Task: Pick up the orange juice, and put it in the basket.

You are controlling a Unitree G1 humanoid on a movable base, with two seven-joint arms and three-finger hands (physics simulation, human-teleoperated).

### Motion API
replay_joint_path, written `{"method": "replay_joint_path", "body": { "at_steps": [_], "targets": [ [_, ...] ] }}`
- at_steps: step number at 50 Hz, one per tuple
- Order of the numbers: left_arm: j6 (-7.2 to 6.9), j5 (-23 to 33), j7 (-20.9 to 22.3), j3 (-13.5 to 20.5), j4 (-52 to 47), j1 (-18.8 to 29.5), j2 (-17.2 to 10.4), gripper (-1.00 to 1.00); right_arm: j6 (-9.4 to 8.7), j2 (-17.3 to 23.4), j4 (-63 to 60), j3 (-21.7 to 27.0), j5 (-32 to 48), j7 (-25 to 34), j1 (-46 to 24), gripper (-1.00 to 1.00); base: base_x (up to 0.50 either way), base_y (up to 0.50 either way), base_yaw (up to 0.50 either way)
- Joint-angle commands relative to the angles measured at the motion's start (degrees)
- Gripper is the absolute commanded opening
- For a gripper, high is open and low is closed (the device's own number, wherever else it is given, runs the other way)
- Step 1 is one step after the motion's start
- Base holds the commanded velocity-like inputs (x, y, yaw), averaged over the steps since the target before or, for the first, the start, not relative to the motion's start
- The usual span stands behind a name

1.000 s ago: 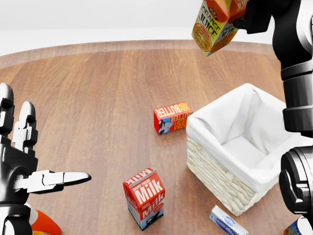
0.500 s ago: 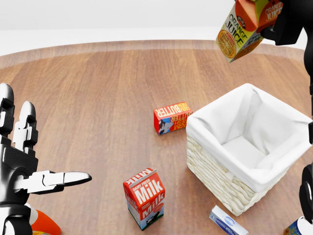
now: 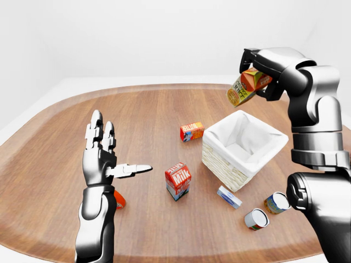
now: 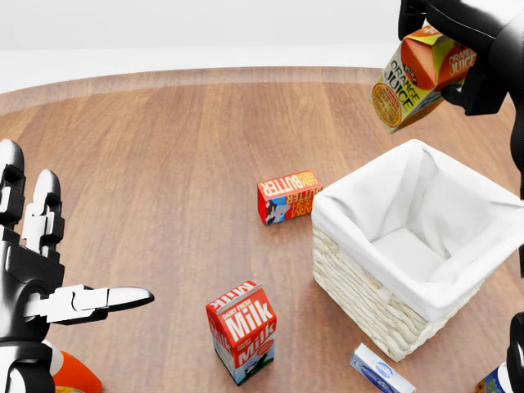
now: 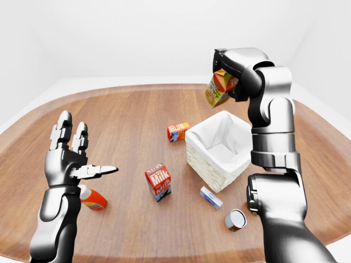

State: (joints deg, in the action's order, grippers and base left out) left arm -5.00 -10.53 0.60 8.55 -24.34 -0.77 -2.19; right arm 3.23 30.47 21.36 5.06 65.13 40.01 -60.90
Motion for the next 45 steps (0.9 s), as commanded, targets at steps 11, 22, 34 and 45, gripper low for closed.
{"method": "replay_joint_path", "body": {
  "at_steps": [11,22,34,45],
  "targets": [
    [0.00,-0.1,0.0,0.0,0.0,0.0,0.0,1.00,1.77,0.7,-5.9,2.0,2.2,0.0,6.5,-1.00,0.00,0.00,0.00],
    [0.00,-0.1,0.0,0.0,0.1,0.0,0.0,1.00,1.77,1.0,-7.1,2.5,2.4,0.0,9.4,-1.00,0.00,0.00,0.00],
    [0.00,0.0,0.0,0.0,0.1,0.0,0.0,1.00,1.77,1.0,-8.1,2.9,2.4,0.0,11.7,-1.00,0.00,0.00,0.00],
    [0.00,0.0,0.0,0.0,0.0,0.0,0.0,1.00,1.77,0.6,-9.7,3.2,2.6,0.0,14.7,-1.00,0.00,0.00,0.00]
  ]
}}
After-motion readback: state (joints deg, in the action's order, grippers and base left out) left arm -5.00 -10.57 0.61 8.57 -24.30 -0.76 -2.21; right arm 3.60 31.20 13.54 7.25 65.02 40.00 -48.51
